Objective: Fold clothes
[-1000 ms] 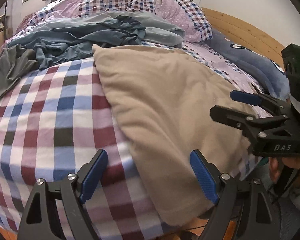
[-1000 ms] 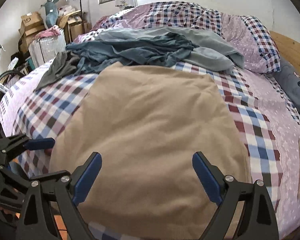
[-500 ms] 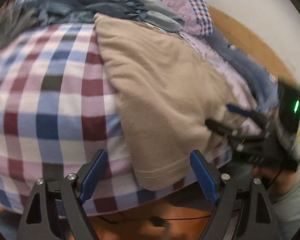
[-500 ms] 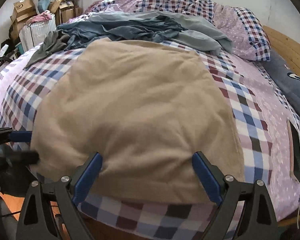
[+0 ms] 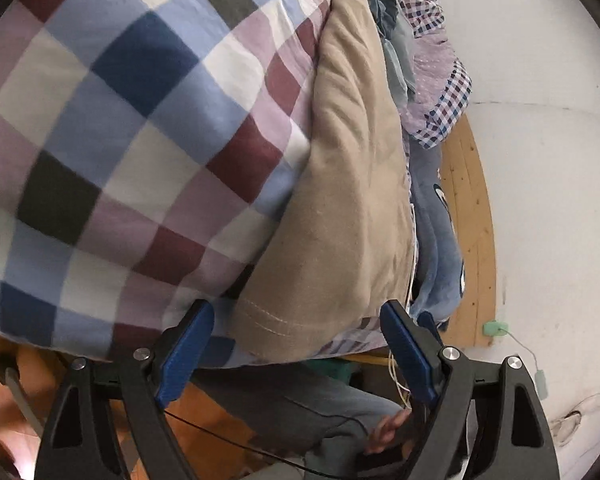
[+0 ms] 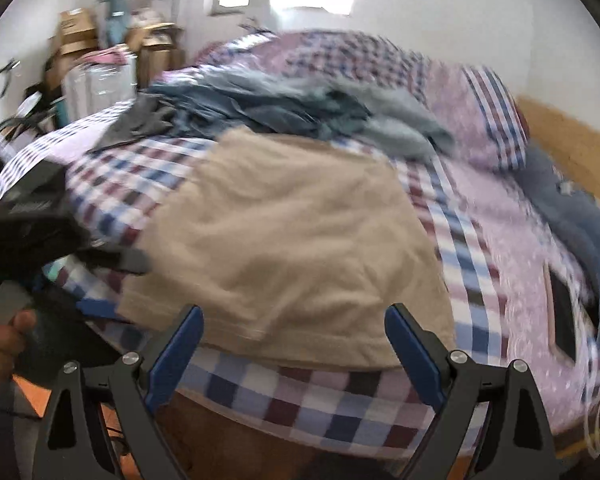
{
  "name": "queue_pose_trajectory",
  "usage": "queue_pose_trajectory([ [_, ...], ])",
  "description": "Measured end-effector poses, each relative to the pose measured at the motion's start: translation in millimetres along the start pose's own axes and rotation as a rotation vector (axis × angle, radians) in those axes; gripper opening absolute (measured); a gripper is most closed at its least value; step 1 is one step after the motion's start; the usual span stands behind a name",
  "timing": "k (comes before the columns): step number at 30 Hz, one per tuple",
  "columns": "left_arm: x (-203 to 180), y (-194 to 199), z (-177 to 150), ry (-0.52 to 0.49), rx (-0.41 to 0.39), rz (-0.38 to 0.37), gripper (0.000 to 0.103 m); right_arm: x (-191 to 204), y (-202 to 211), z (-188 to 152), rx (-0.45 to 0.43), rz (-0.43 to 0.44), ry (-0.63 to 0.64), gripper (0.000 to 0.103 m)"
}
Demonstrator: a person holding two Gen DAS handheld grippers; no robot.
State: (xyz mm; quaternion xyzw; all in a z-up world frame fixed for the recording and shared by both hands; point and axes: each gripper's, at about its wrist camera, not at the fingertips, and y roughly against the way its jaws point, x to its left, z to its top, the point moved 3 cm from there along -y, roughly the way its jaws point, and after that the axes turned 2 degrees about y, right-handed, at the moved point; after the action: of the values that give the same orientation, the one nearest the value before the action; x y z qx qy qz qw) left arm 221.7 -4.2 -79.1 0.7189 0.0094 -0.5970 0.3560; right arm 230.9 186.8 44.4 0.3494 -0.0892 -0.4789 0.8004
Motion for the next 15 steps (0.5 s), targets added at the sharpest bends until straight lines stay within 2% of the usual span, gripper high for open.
queue_pose_trajectory([
  [4,-14.5,9.0,-2.6,-0.006,0.018,-0.12,0.087,29.0,2.9,-0.1,-0.016,0.055,0.096,0.094],
  [9,-27.9,14.7,-3.6,-0.012,0.065,-0.245,0.087,74.1,3.4,-4.7,-0.069,-0.032,0.353,0.094],
  [12,-29.0,15.6,1.0,-0.002,0.076,-0.279,0.087,100.0,0.6,-11.3,-0.121,-0.091,0.515,0.094],
  [15,-30.1,16.5,5.6,0.009,0.087,-0.312,0.087,118.5,-14.2,-19.8,-0.127,-0.14,0.651,0.094],
])
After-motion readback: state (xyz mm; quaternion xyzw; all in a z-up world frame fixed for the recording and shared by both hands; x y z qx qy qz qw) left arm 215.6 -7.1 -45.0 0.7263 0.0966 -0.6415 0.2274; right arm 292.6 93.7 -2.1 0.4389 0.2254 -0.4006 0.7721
